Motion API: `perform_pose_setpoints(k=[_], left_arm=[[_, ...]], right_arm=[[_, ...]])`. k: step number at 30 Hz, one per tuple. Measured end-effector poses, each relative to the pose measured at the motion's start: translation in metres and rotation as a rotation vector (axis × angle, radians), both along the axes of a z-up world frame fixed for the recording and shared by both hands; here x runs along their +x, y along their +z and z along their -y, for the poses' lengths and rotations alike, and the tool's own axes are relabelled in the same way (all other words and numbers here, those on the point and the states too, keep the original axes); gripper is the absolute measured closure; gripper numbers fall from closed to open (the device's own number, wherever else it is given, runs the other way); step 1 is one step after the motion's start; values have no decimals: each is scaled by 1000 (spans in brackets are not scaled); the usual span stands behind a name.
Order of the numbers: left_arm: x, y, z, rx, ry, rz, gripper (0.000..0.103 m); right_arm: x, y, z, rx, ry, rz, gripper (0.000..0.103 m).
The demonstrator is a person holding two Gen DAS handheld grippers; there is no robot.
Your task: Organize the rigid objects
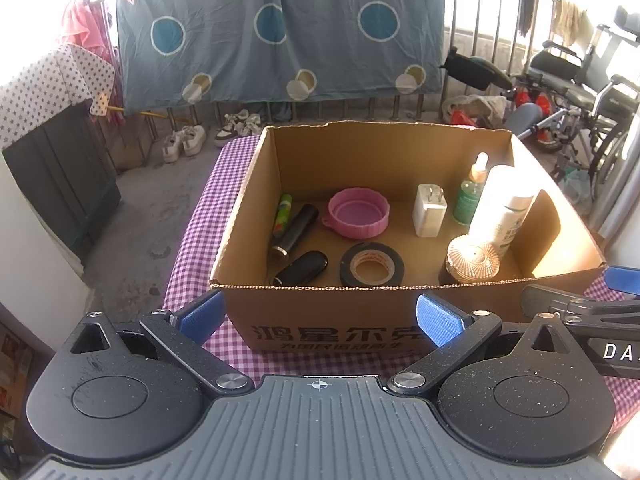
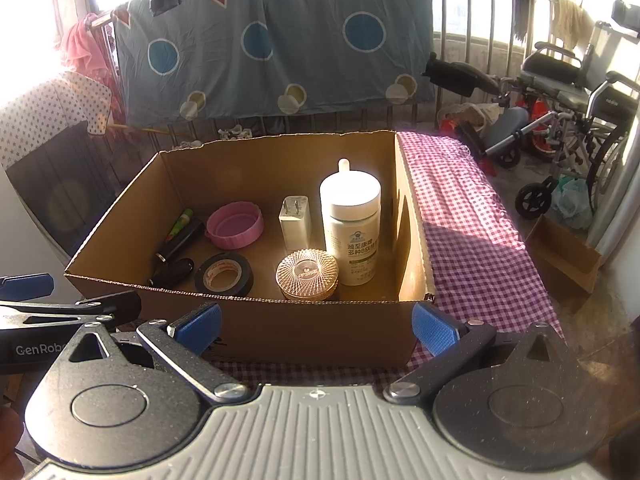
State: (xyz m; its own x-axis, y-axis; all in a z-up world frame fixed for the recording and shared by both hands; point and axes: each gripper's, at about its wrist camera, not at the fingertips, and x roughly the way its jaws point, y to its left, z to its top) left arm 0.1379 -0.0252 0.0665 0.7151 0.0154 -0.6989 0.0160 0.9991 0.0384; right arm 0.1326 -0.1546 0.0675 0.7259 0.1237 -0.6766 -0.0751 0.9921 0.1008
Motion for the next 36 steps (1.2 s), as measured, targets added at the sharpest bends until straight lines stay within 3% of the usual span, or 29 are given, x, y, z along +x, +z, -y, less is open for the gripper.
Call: perform_pose_setpoints(k=[36], left_arm=[[-4, -1, 1, 0, 6, -4, 1]], right_arm=[[-1, 0, 1, 3, -3, -1, 0]])
